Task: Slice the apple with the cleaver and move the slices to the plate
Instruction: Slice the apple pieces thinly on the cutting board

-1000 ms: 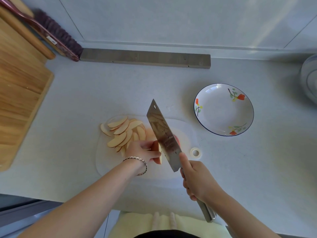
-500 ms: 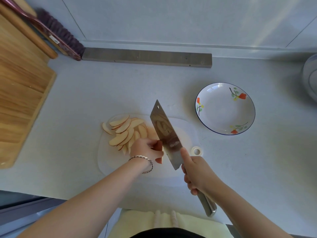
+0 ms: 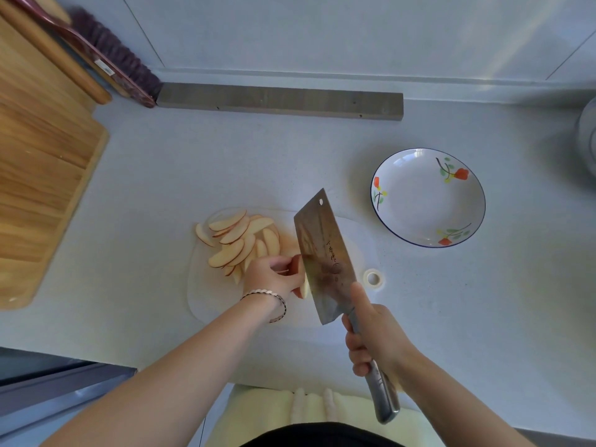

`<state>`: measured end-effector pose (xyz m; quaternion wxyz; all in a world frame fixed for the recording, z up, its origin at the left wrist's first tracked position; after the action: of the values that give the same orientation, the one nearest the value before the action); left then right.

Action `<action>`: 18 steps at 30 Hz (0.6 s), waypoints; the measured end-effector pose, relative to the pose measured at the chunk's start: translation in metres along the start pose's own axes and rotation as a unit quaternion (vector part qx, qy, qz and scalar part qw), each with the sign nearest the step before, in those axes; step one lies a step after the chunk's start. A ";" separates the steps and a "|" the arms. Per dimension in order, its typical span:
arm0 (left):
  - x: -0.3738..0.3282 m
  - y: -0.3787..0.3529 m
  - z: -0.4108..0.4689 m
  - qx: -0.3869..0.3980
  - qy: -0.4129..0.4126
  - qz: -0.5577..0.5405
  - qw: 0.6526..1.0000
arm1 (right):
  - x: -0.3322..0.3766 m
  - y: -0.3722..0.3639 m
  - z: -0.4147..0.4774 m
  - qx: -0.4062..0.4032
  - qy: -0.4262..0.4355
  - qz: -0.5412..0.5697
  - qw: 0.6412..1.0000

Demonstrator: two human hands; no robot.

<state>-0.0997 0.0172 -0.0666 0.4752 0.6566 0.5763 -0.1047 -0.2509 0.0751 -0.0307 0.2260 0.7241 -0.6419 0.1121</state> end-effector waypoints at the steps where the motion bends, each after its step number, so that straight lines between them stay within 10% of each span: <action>1: 0.001 -0.001 0.000 0.001 0.006 -0.011 1.000 | 0.001 -0.001 0.001 -0.005 0.002 -0.001 1.000; 18: 0.010 -0.006 0.007 -0.011 0.011 -0.027 1.000 | 0.001 -0.005 -0.006 -0.031 0.042 -0.014 0.999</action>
<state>-0.0990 0.0174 -0.0806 0.4731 0.6367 0.6000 -0.1037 -0.2456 0.0776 -0.0262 0.2767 0.7203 -0.6248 0.1196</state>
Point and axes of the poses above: each hand's wrist, its own z-axis towards the middle knuckle, its own y-axis out of the back of the hand, x = y × z, the point moved 2 cm from there along z, towards the middle knuckle, and after that the axes turned 10 degrees about -x, right-handed, at the moved point
